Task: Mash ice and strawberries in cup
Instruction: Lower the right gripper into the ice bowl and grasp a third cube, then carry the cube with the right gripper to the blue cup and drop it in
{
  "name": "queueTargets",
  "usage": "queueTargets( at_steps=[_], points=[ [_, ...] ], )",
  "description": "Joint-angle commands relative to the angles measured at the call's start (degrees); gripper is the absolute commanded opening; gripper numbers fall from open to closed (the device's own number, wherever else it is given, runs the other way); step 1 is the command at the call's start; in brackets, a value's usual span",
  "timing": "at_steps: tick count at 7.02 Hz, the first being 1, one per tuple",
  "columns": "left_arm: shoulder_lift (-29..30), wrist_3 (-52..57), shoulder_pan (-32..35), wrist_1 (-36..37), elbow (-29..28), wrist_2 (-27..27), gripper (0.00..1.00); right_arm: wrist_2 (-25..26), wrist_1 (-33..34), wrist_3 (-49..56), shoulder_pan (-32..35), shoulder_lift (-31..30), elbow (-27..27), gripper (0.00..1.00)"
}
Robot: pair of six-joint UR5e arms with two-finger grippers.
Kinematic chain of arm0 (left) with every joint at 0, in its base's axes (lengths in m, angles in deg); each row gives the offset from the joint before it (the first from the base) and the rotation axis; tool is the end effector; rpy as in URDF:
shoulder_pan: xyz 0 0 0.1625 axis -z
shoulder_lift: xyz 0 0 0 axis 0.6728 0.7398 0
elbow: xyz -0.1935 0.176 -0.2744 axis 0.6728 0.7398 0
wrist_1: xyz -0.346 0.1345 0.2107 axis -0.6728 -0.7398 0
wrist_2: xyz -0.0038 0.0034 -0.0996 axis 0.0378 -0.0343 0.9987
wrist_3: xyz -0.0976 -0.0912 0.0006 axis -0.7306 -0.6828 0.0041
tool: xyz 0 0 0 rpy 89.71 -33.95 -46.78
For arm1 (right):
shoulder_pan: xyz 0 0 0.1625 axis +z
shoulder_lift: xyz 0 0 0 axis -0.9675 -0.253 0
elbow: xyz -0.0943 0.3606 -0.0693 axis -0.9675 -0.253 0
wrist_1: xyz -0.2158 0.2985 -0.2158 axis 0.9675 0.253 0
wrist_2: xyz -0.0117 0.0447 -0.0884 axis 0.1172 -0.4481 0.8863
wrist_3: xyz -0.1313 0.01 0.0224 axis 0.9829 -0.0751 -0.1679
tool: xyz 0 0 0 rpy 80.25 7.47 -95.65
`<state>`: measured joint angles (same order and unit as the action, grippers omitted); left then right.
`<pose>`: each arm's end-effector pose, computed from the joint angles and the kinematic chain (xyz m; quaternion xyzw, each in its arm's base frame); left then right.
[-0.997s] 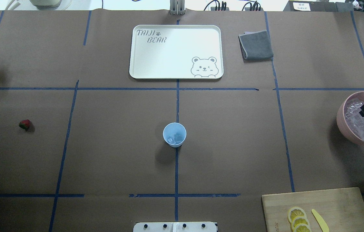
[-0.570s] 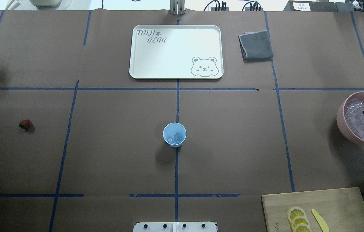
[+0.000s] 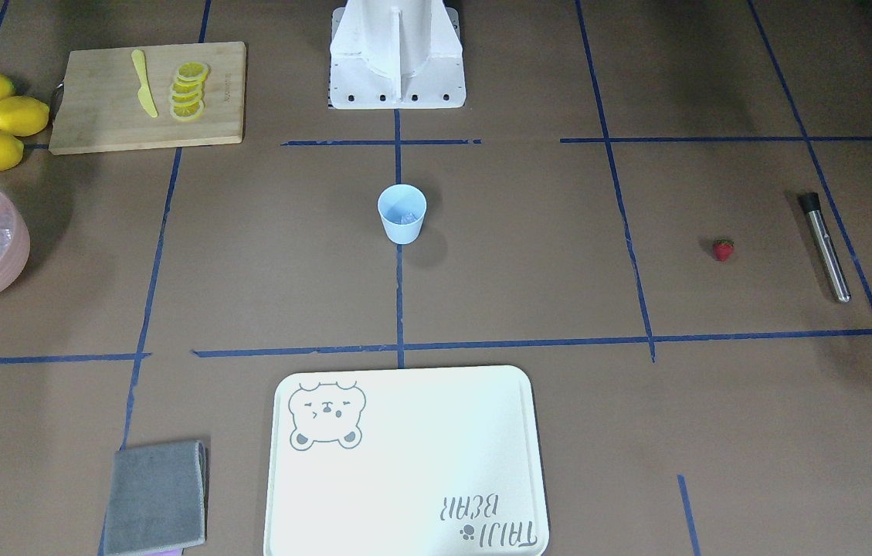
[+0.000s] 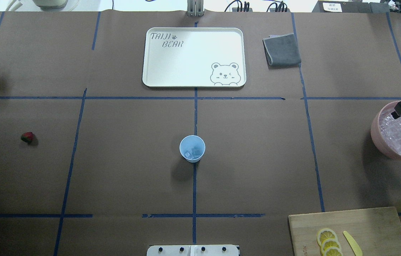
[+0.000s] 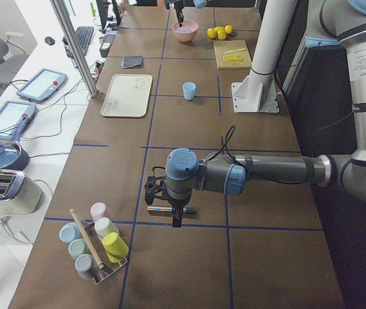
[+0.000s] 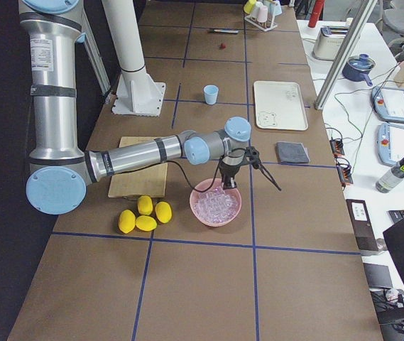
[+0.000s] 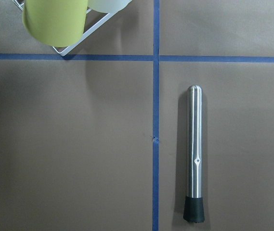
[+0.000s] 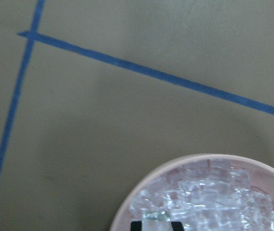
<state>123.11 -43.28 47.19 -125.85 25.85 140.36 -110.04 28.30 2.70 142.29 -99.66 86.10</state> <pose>-0.0338 -0.4302 0.6086 0.0386 0.3905 -0.0211 0.9196 -0.1616 -0.4951 0.4713 0.0424 -0.3827 -0.1219 0.9148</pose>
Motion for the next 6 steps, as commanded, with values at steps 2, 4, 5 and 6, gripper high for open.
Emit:
queueTargets(
  at_steps=[2, 4, 5, 6],
  points=[
    [0.0, 0.0, 0.0, 0.0, -0.1, 0.0, 1.0, -4.0, 2.6, -34.9, -6.6, 11.1, 9.1, 0.0],
    [0.0, 0.0, 0.0, 0.2, -0.3, 0.0, 1.0, 1.4, 2.6, -60.2, -18.8, 23.0, 9.0, 0.0],
    [0.0, 0.1, 0.0, 0.1, -0.9, 0.0, 1.0, 9.2, 2.5, -69.5, -26.4, 27.9, 7.9, 0.0],
    [0.0, 0.1, 0.0, 0.1, -0.7, 0.0, 1.0, 16.9, 2.3, -73.8, -32.3, 31.5, 5.8, 0.01]
  ],
)
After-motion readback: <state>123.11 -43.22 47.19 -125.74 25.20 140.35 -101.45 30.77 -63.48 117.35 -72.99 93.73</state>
